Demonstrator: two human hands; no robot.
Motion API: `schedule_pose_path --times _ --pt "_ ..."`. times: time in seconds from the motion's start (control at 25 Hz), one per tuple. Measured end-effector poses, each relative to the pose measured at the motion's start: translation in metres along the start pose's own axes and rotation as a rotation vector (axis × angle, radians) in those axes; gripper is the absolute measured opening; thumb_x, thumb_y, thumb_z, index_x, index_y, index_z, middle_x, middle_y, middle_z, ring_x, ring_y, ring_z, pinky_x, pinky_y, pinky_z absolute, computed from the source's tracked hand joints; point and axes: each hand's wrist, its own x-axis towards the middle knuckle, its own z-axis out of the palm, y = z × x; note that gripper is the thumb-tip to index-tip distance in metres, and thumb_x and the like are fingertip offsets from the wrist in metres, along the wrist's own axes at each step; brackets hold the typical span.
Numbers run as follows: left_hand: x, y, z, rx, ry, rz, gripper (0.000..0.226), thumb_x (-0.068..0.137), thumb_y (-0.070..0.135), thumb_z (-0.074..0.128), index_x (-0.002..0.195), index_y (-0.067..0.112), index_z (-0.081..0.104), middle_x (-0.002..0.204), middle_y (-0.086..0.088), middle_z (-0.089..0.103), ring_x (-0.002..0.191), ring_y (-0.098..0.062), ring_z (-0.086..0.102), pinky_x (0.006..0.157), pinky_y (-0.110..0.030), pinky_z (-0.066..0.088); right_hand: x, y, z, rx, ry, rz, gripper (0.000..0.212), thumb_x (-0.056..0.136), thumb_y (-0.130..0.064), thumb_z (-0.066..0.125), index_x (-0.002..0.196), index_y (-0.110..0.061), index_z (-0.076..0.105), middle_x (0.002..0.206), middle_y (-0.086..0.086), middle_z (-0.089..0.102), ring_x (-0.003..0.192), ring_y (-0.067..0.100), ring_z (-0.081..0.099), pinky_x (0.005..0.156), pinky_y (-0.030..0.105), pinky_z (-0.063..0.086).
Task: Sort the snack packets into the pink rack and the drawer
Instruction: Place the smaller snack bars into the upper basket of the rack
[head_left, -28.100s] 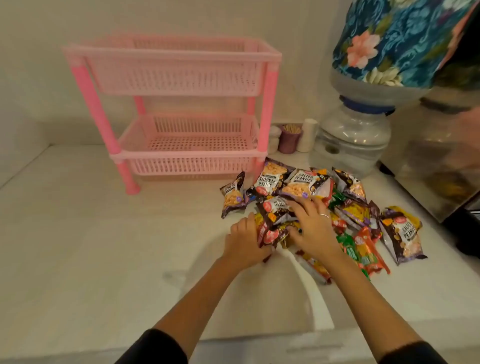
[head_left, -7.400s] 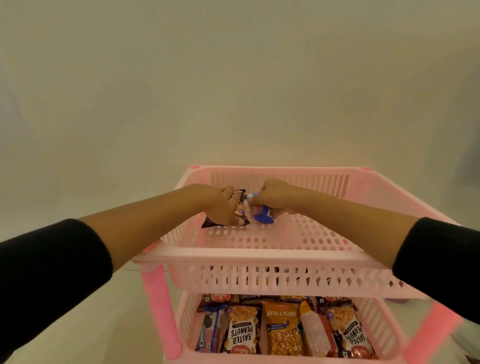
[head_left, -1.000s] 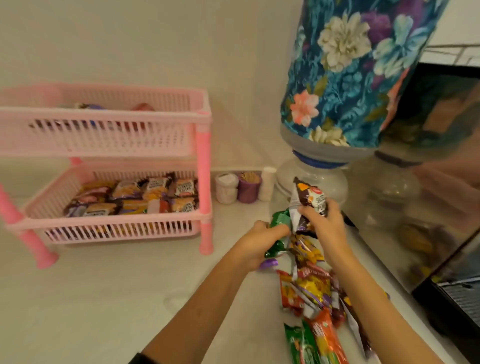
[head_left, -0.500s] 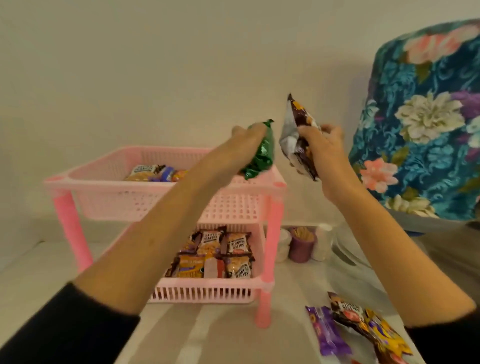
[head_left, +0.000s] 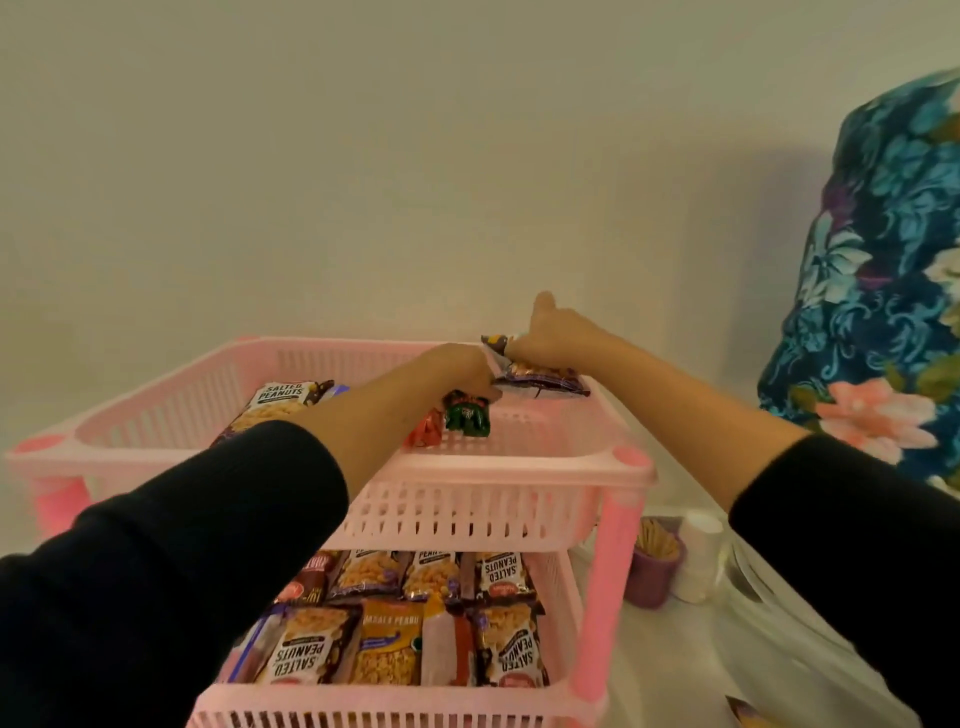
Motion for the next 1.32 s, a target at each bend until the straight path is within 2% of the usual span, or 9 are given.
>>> schedule_pose_path --times 0.08,0.32,0.44,0.6,0.72,0.8,1.0,1.2,1.32 --pt "0.013 -0.003 0.002 0.007 -0.058 -0.054 0.045 0.1 0.033 0.04 0.135 0.004 0.044 0.099 -0.014 0.059 0.093 -0.028 0.06 0.088 -0.031 0.048 0.011 -0.004 0.012 -0.199 -0.065 -0.02 0.071 0.081 -0.041 0.062 0.133 -0.006 0.03 0.076 0.003 0.043 0.071 0.022 0.05 0.046 0.028 0.031" --pt "0.029 -0.02 0.003 0.114 -0.09 -0.023 0.056 0.095 0.045 0.046 0.136 0.007 0.044 0.129 -0.014 0.057 0.118 -0.032 0.054 0.101 -0.037 0.044 0.026 -0.01 0.046 -0.583 -0.295 0.077 0.019 0.087 -0.036 0.053 0.083 -0.017 0.056 0.07 0.0 0.051 0.057 0.014 0.048 0.053 0.025 0.039" --pt "0.025 -0.022 0.009 0.177 -0.176 0.129 0.066 0.097 0.043 0.043 0.15 0.011 0.02 0.153 -0.011 0.031 0.137 -0.032 0.035 0.111 -0.042 0.032 0.024 -0.009 0.045 -0.614 -0.367 0.003 0.032 0.087 -0.044 0.055 0.107 -0.019 0.06 0.089 0.002 0.061 0.076 0.018 0.058 0.063 0.027 0.045" --pt "0.024 -0.028 0.007 0.287 -0.226 0.169 0.042 0.098 0.023 0.047 0.136 0.008 0.04 0.118 -0.011 0.055 0.1 -0.028 0.054 0.094 -0.041 0.045 0.017 -0.008 0.012 -0.417 -0.357 -0.026 0.054 0.089 -0.04 0.061 0.126 -0.002 0.051 0.113 0.013 0.062 0.073 0.023 0.062 0.064 0.03 0.054" --pt "0.023 -0.031 0.006 0.367 -0.169 0.15 0.043 0.098 0.028 0.047 0.134 0.006 0.044 0.122 -0.014 0.057 0.094 -0.026 0.051 0.085 -0.036 0.043 0.013 -0.005 -0.002 -0.392 -0.415 -0.037 0.051 0.085 -0.024 0.069 0.128 0.0 0.052 0.108 0.011 0.066 0.069 0.017 0.064 0.076 0.03 0.058" --pt "0.022 -0.03 0.008 0.408 -0.168 0.127 0.044 0.098 0.032 0.046 0.134 0.006 0.045 0.127 -0.014 0.056 0.098 -0.027 0.053 0.087 -0.035 0.043 0.011 -0.002 0.006 -0.348 -0.539 -0.004 0.062 0.085 -0.008 0.068 0.139 0.0 0.038 0.131 0.018 0.054 0.073 0.019 0.064 0.083 0.035 0.058" --pt "0.025 -0.03 0.012 0.429 -0.205 0.085 0.048 0.099 0.033 0.044 0.139 0.006 0.041 0.133 -0.015 0.054 0.106 -0.029 0.055 0.095 -0.039 0.045 0.013 0.001 0.024 -0.34 -0.527 -0.032 0.067 0.086 0.011 0.058 0.143 0.004 0.022 0.139 0.026 0.039 0.061 0.017 0.06 0.05 0.023 0.055" --pt "0.025 -0.03 0.013 0.429 -0.208 0.101 0.045 0.1 0.03 0.042 0.136 0.004 0.043 0.107 -0.011 0.054 0.089 -0.025 0.05 0.086 -0.037 0.045 0.018 -0.004 0.008 -0.285 -0.493 0.029 0.054 0.093 -0.031 0.058 0.129 0.007 0.045 0.107 0.02 0.065 0.074 0.024 0.07 0.066 0.03 0.061" --pt "0.025 -0.03 0.013 0.401 -0.21 0.112 0.045 0.099 0.029 0.043 0.136 0.003 0.043 0.101 -0.01 0.051 0.087 -0.024 0.048 0.083 -0.037 0.044 0.014 -0.009 0.019 -0.359 -0.475 0.107 0.062 0.089 -0.048 0.057 0.126 0.0 0.048 0.115 0.02 0.064 0.09 0.03 0.07 0.08 0.037 0.058"
